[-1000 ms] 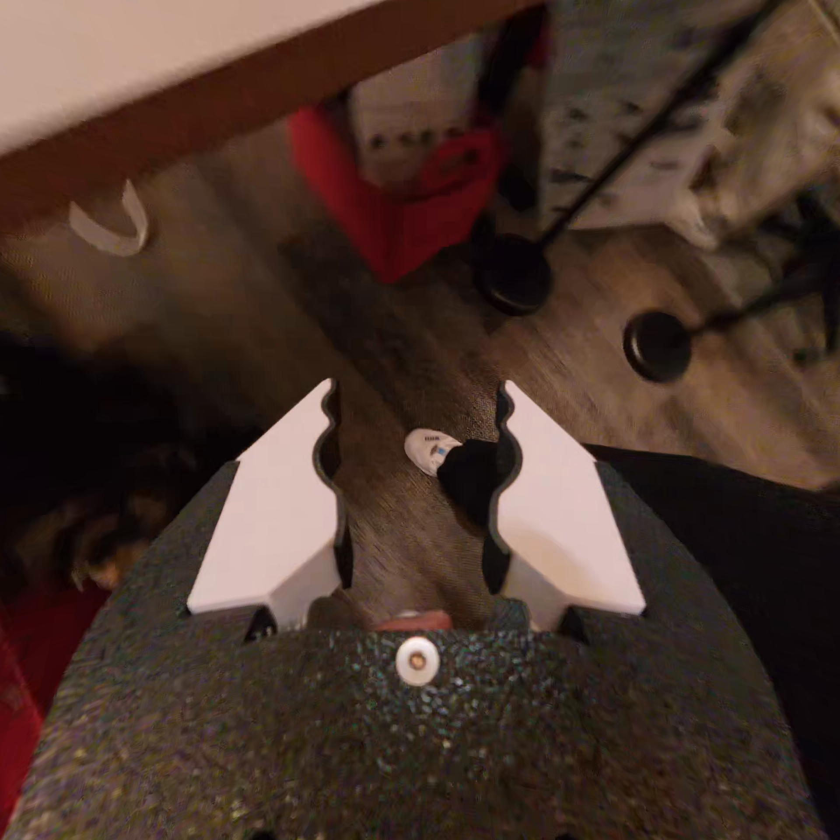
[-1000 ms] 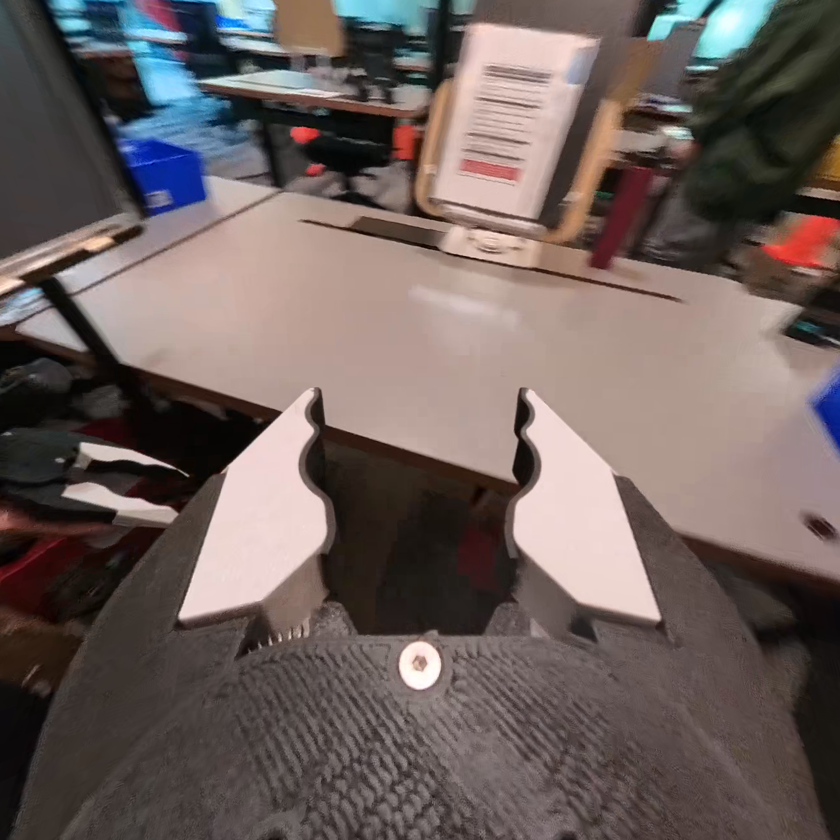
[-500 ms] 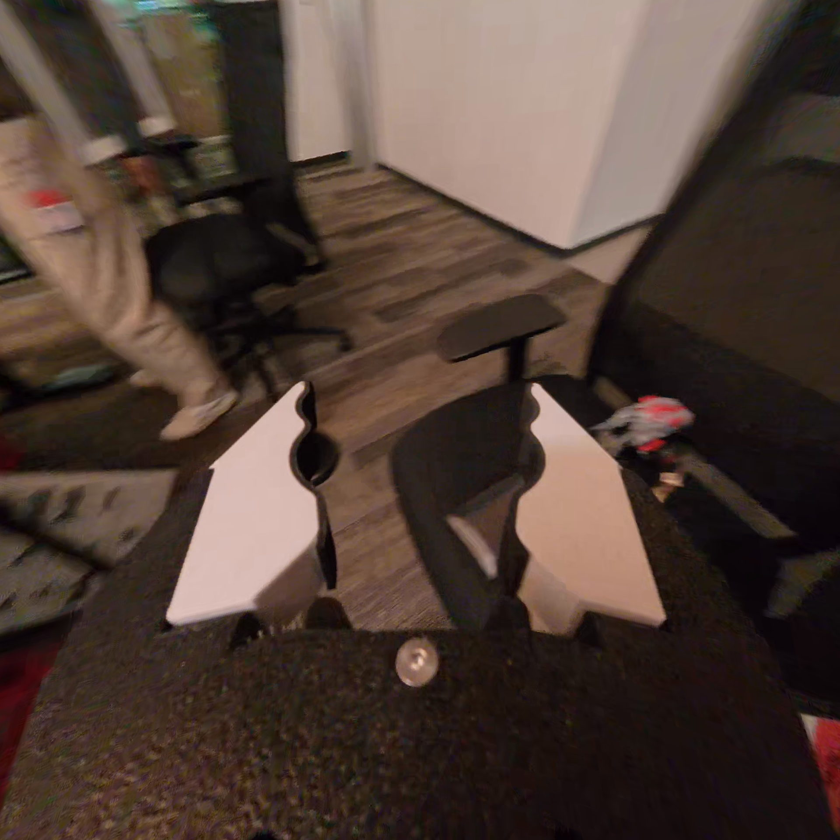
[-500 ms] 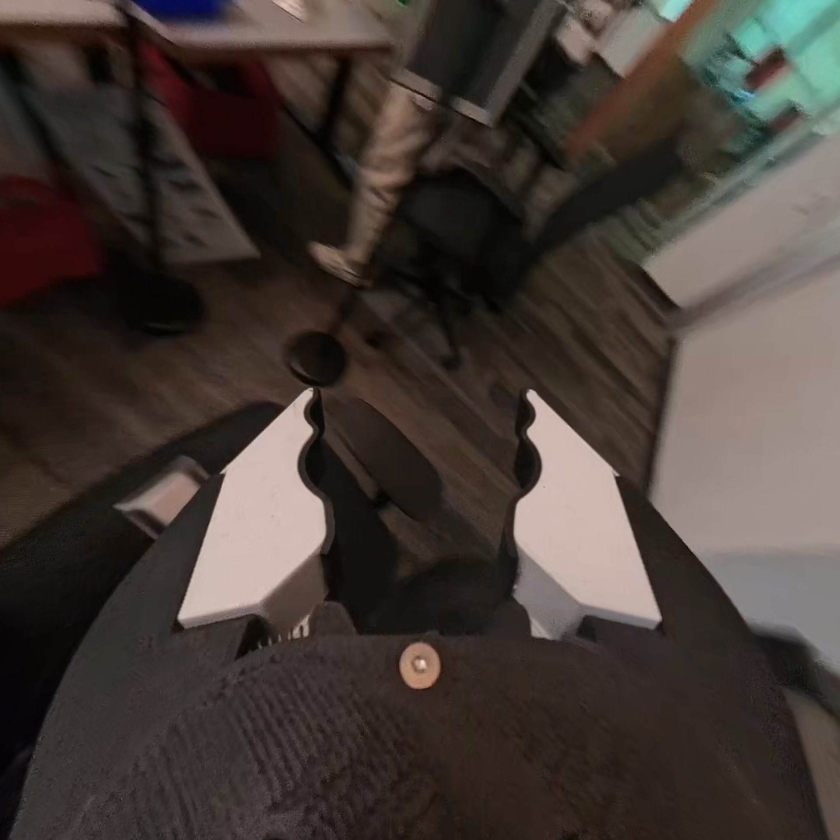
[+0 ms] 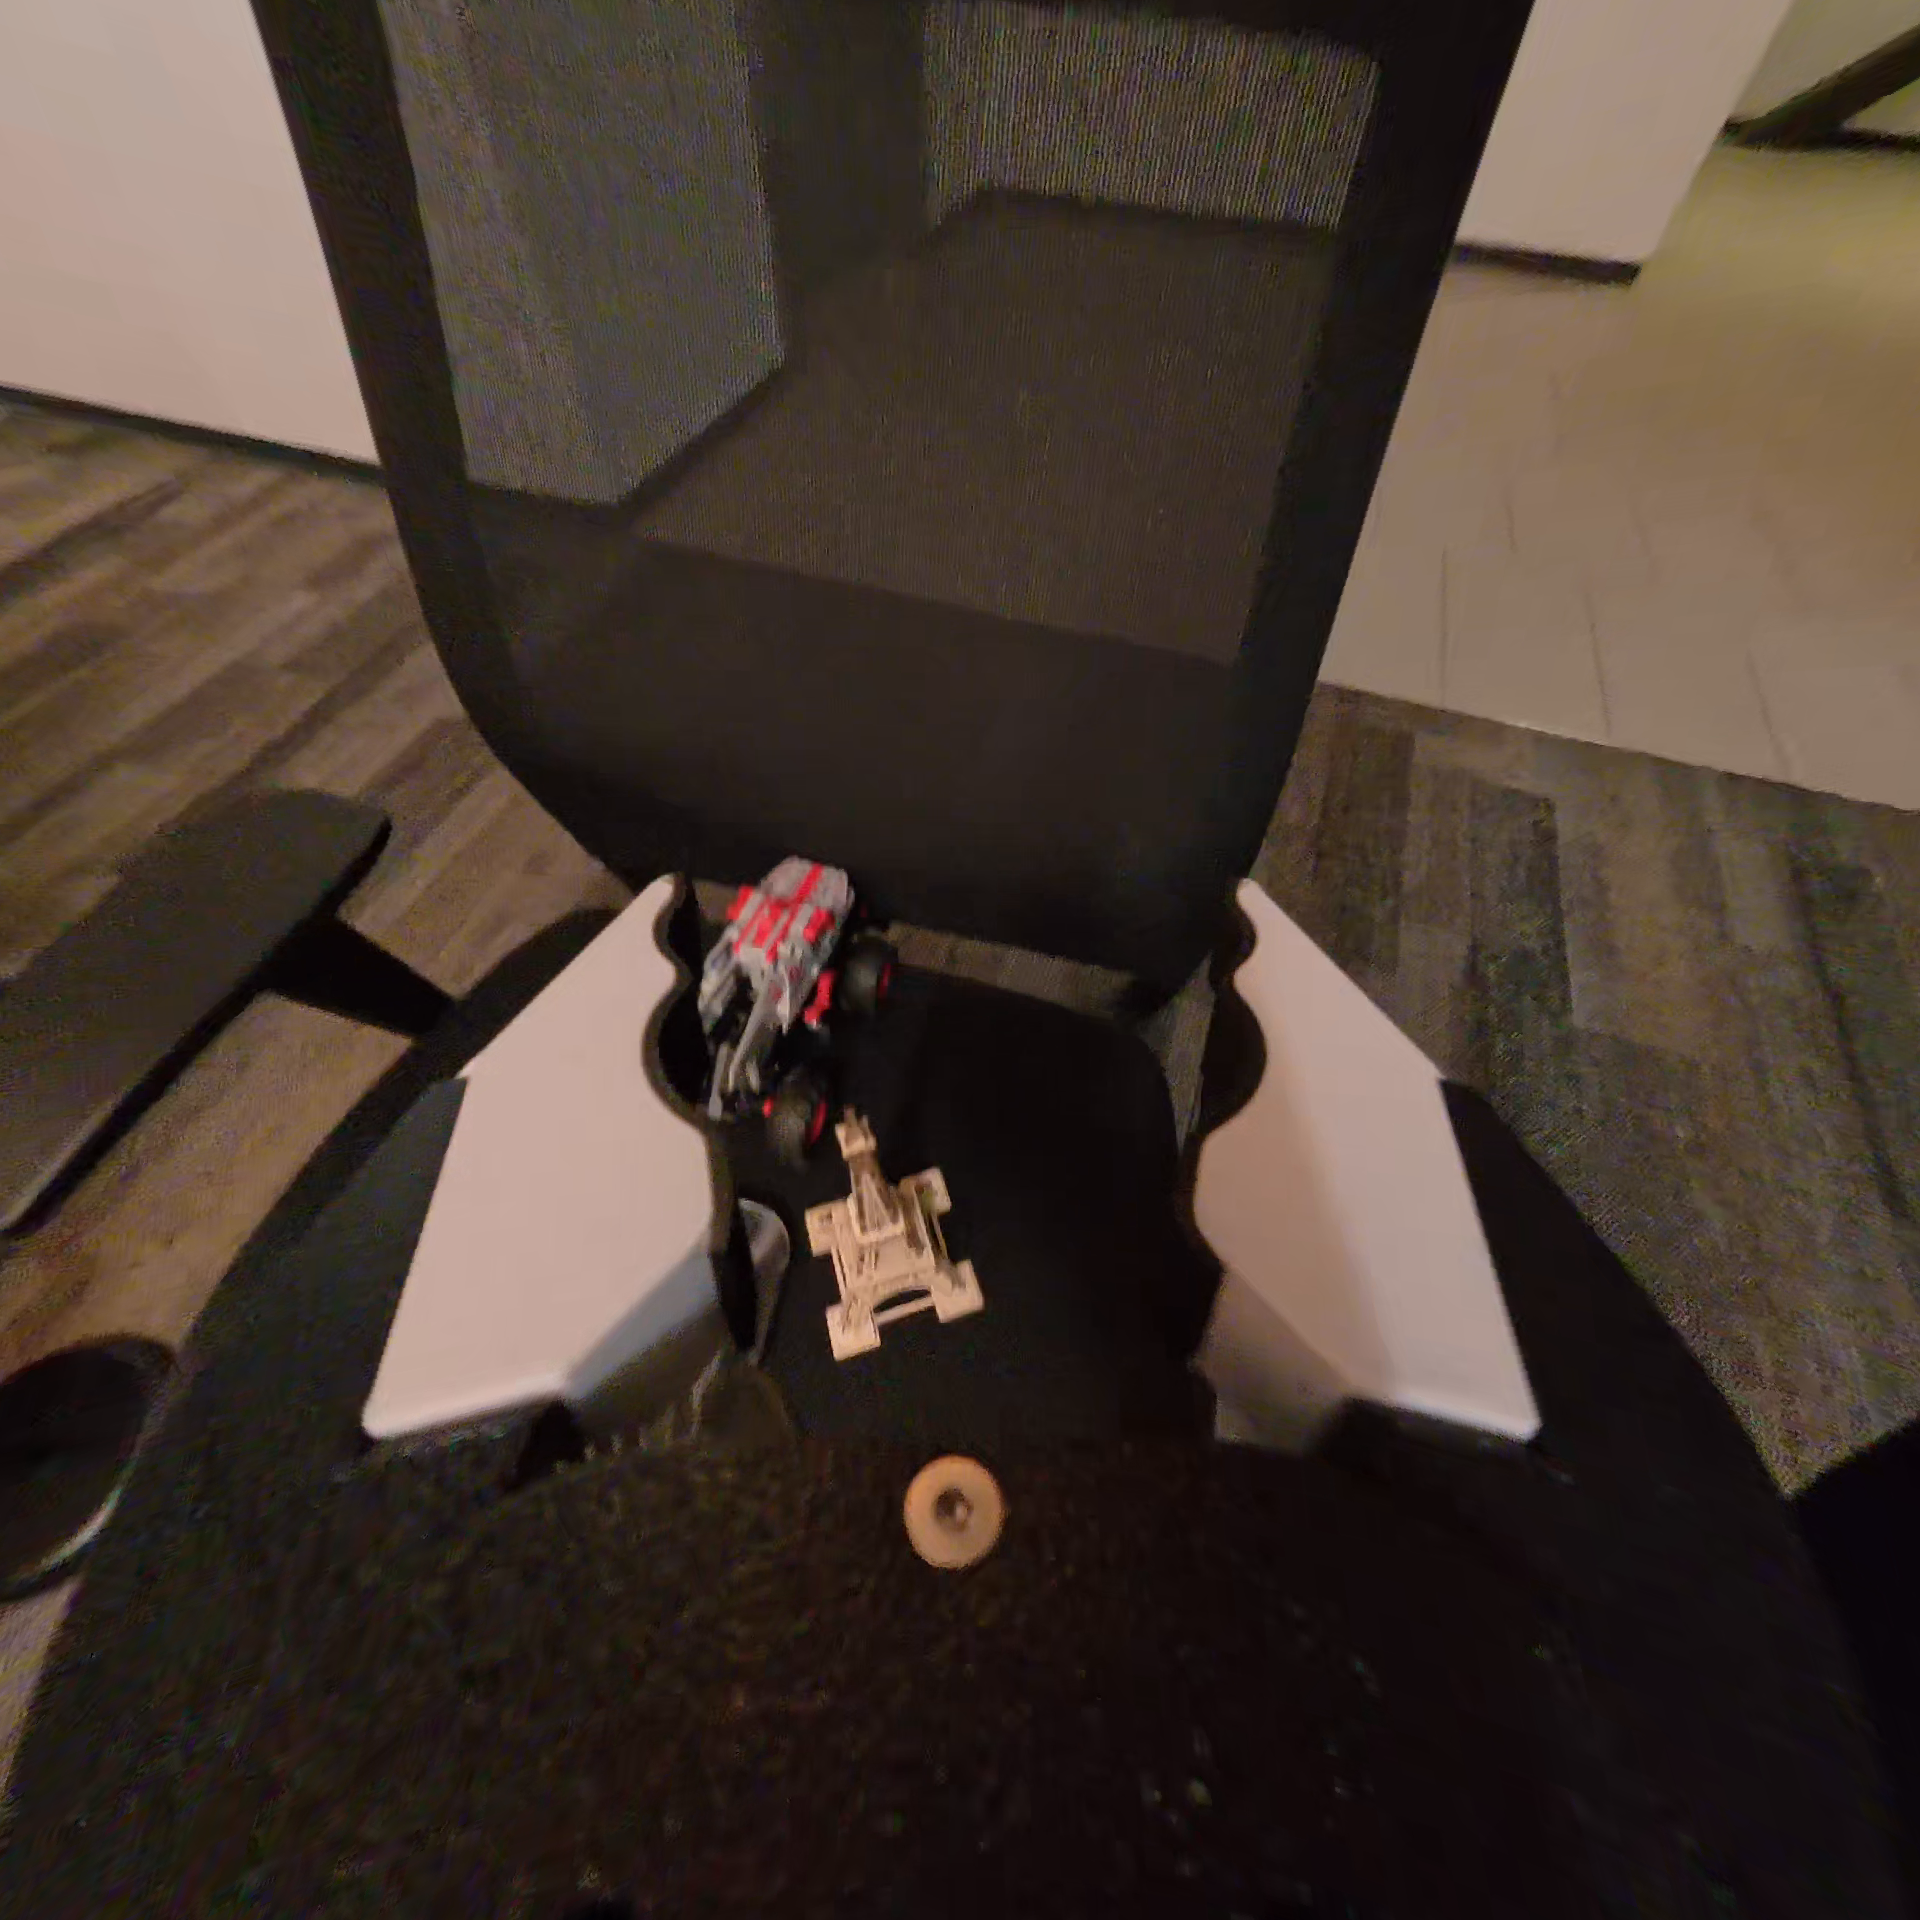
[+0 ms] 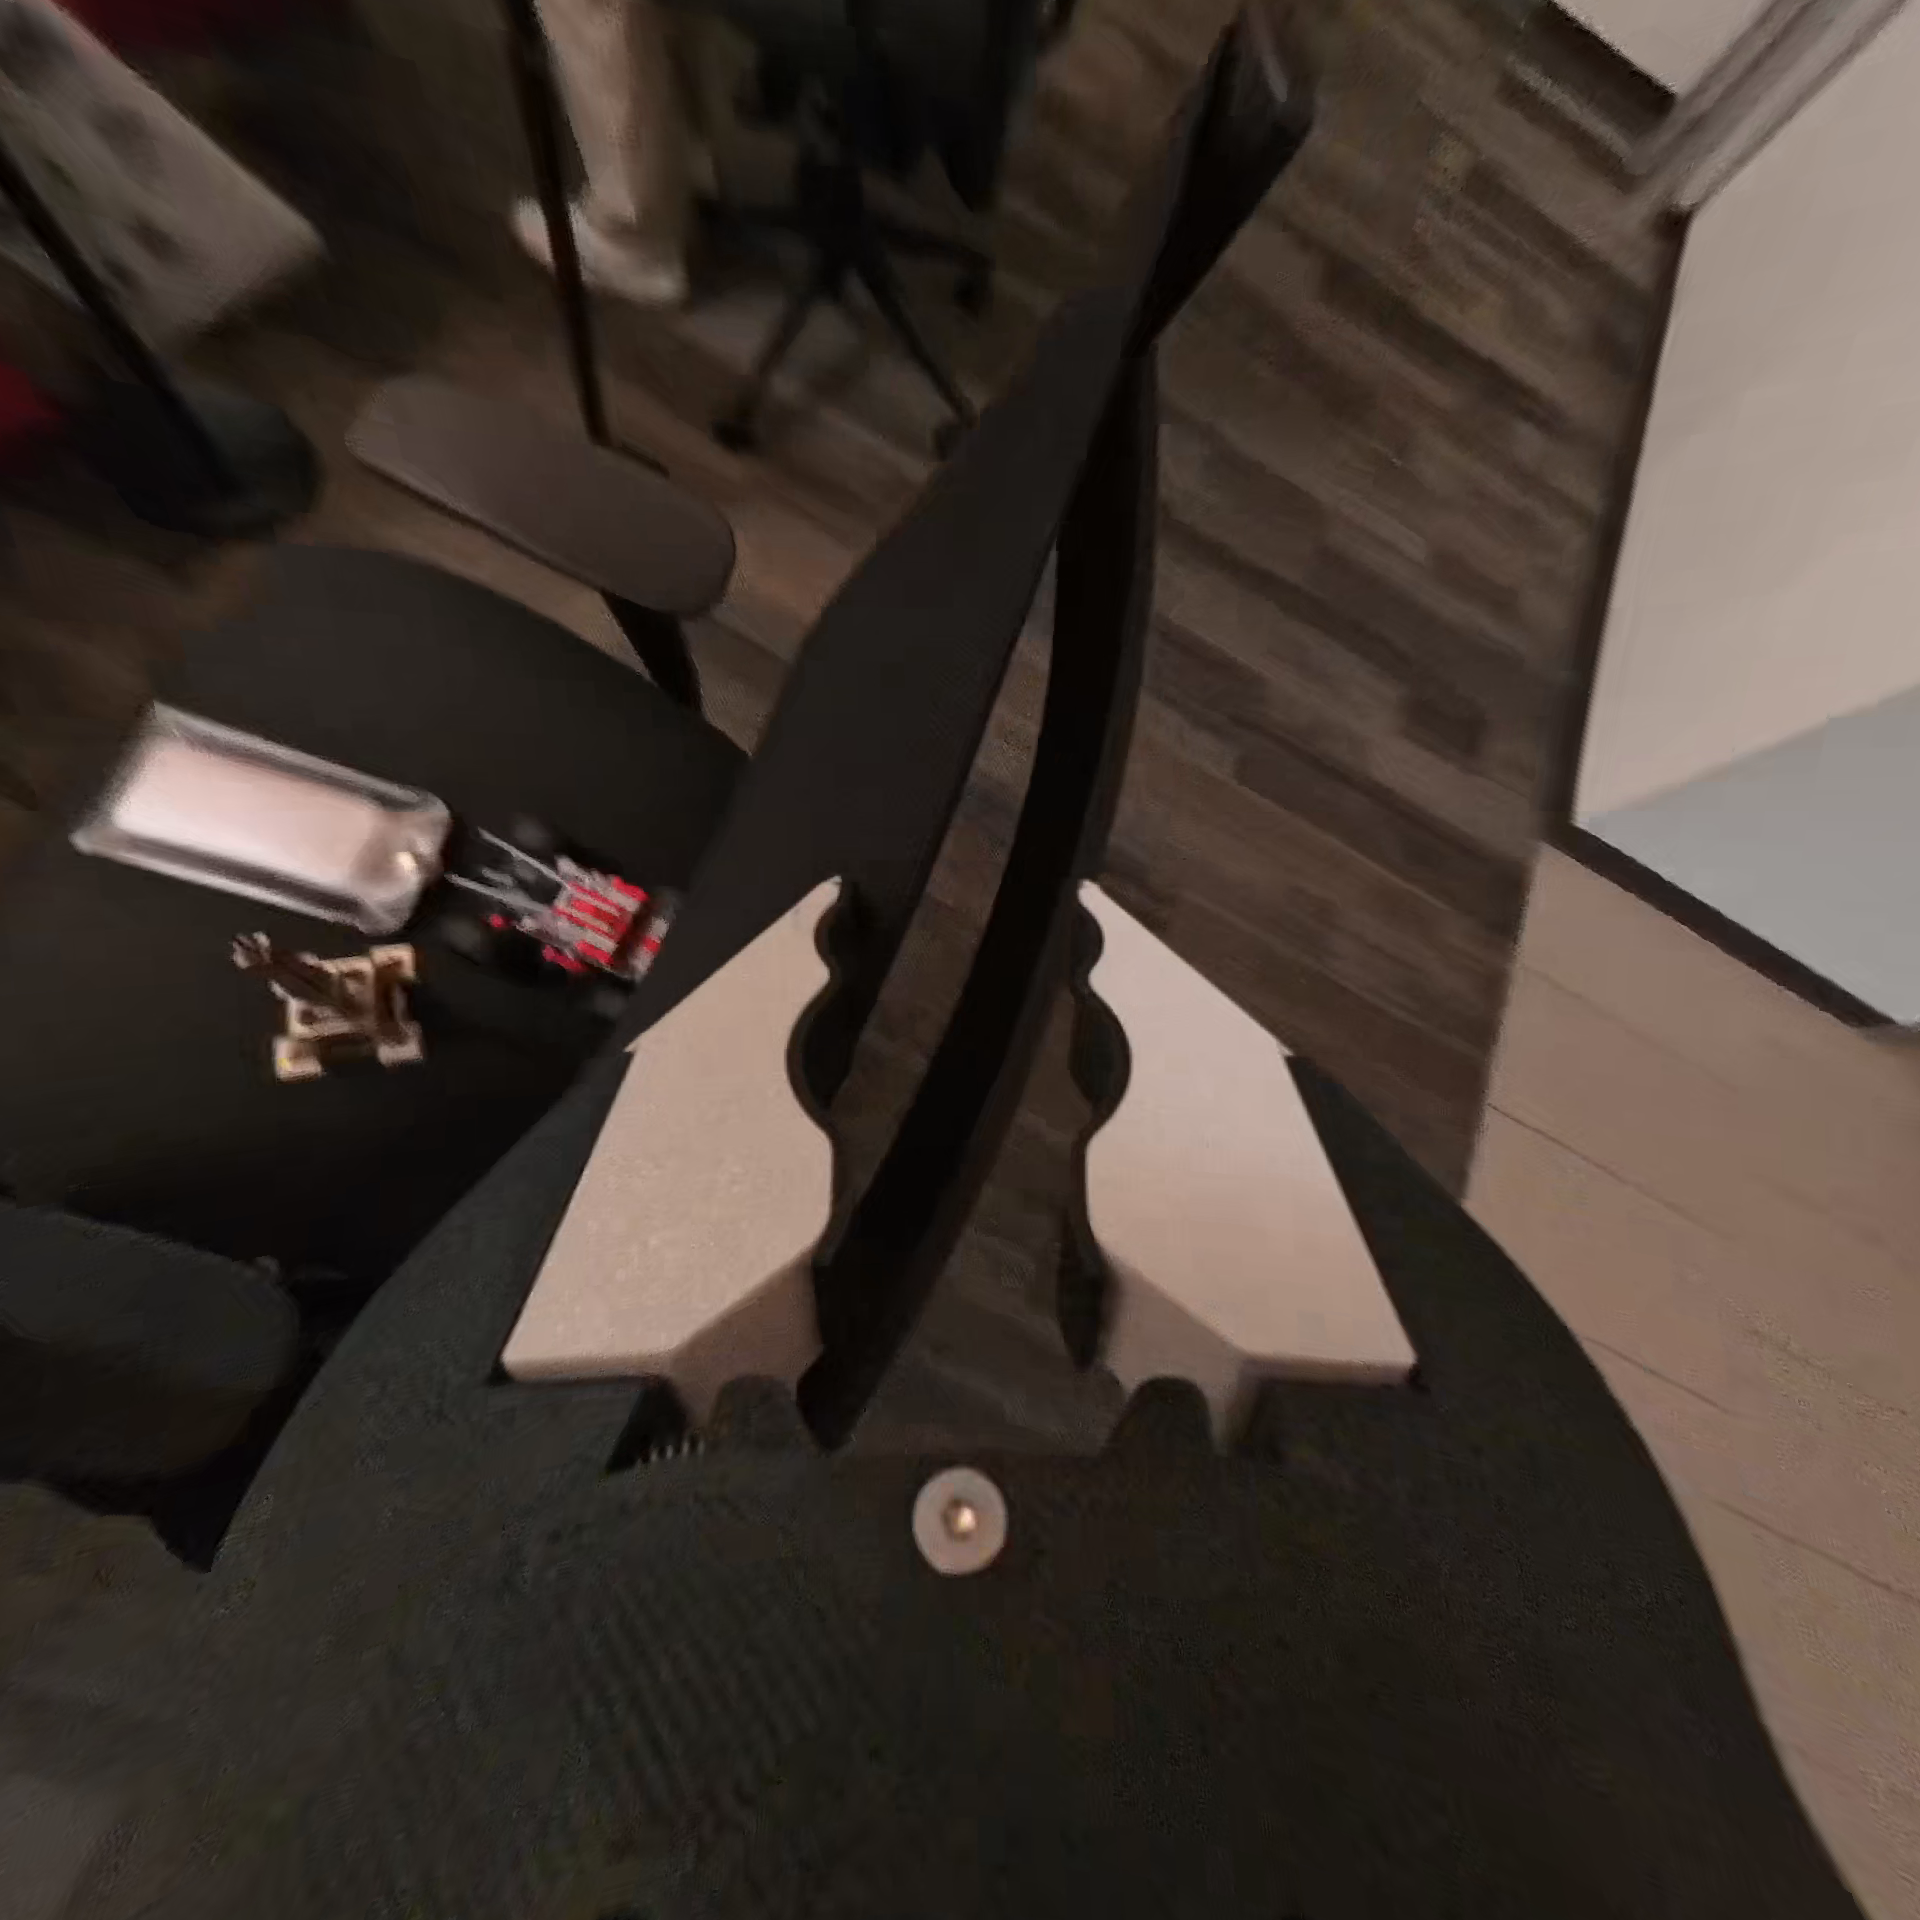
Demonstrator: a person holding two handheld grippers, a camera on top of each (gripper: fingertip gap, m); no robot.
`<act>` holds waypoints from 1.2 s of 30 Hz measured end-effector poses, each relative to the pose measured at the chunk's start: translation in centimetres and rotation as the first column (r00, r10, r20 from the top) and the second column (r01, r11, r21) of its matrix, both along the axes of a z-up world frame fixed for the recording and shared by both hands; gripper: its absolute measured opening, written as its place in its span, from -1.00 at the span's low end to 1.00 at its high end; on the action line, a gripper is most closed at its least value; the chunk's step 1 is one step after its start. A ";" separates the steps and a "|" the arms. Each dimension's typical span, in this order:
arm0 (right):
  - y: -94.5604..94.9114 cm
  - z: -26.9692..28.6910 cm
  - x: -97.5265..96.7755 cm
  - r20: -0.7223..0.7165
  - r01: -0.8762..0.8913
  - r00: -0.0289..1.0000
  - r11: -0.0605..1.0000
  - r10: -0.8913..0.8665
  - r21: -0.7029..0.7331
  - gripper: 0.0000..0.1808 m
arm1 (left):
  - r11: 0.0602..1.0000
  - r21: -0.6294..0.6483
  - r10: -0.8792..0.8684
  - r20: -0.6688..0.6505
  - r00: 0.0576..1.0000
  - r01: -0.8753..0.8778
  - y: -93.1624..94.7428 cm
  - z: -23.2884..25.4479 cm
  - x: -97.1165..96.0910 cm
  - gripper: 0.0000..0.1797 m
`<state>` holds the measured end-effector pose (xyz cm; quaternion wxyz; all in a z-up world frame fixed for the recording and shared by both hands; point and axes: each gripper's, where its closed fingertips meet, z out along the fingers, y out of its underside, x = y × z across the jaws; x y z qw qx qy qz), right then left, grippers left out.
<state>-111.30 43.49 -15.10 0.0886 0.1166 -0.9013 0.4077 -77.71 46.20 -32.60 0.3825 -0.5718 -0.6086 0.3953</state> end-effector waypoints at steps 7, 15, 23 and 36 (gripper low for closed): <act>-0.8 4.2 10.1 -0.411 -0.309 0.879 0.946 0.244 -0.100 -0.30 | 0.984 -0.130 0.144 0.194 0.970 -0.120 -5.2 -9.3 -0.2 -0.04; 4.0 -8.1 22.1 0.139 -0.359 0.915 0.922 0.378 -0.144 -0.29 | 0.997 -0.029 -0.058 0.424 0.904 0.078 -11.2 -19.9 -14.7 0.04; 10.3 -22.8 25.2 0.444 -0.187 0.884 0.981 0.149 0.044 -0.31 | 0.996 0.014 -0.074 0.661 0.746 0.087 -14.2 -29.3 -18.8 0.04; 4.9 -33.4 28.7 0.587 -0.127 0.810 0.971 -0.017 0.203 -0.29 | 0.998 0.029 0.031 0.559 0.829 -0.057 -16.8 -21.6 -14.5 -0.30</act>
